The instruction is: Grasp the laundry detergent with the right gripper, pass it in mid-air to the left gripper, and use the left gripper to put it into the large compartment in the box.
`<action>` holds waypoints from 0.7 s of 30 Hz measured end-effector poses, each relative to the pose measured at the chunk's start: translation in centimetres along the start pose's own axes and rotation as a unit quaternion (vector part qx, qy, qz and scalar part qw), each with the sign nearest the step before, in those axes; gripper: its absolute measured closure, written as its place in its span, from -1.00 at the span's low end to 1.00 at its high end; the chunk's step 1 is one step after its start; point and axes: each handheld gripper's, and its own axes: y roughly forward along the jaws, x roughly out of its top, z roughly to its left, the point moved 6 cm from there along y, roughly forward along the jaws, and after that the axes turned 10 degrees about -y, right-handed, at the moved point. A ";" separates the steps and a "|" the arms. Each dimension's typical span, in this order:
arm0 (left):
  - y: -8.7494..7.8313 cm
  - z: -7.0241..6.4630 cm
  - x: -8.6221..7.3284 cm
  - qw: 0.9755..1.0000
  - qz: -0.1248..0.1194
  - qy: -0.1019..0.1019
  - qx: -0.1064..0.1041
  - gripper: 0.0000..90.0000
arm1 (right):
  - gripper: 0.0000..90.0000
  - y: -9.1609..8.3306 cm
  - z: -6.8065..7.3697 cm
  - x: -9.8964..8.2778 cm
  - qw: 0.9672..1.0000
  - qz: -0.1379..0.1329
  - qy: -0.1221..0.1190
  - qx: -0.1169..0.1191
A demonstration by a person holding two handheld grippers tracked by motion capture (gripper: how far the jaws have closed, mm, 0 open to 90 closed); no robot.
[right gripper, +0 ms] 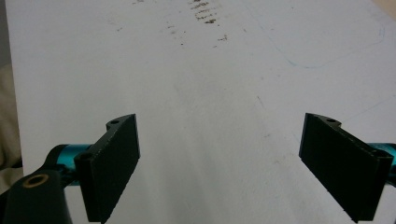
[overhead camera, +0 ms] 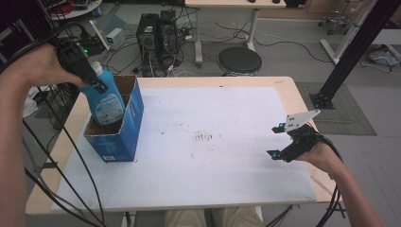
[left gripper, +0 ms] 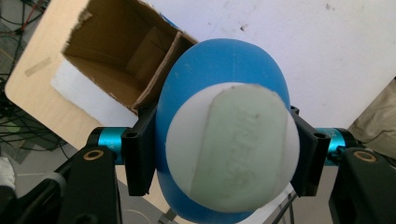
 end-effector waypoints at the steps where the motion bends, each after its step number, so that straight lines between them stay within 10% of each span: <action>1: 0.4 0.0 -0.1 1.000 0.001 -0.001 -0.002 -0.17 | -0.74 0.0 0.0 0.0 1.000 0.000 0.000 0.000; 21: 7.5 0.7 -1.3 0.999 0.035 0.033 -0.014 -0.17 | -0.74 1.3 0.7 -0.6 1.000 0.009 0.005 0.010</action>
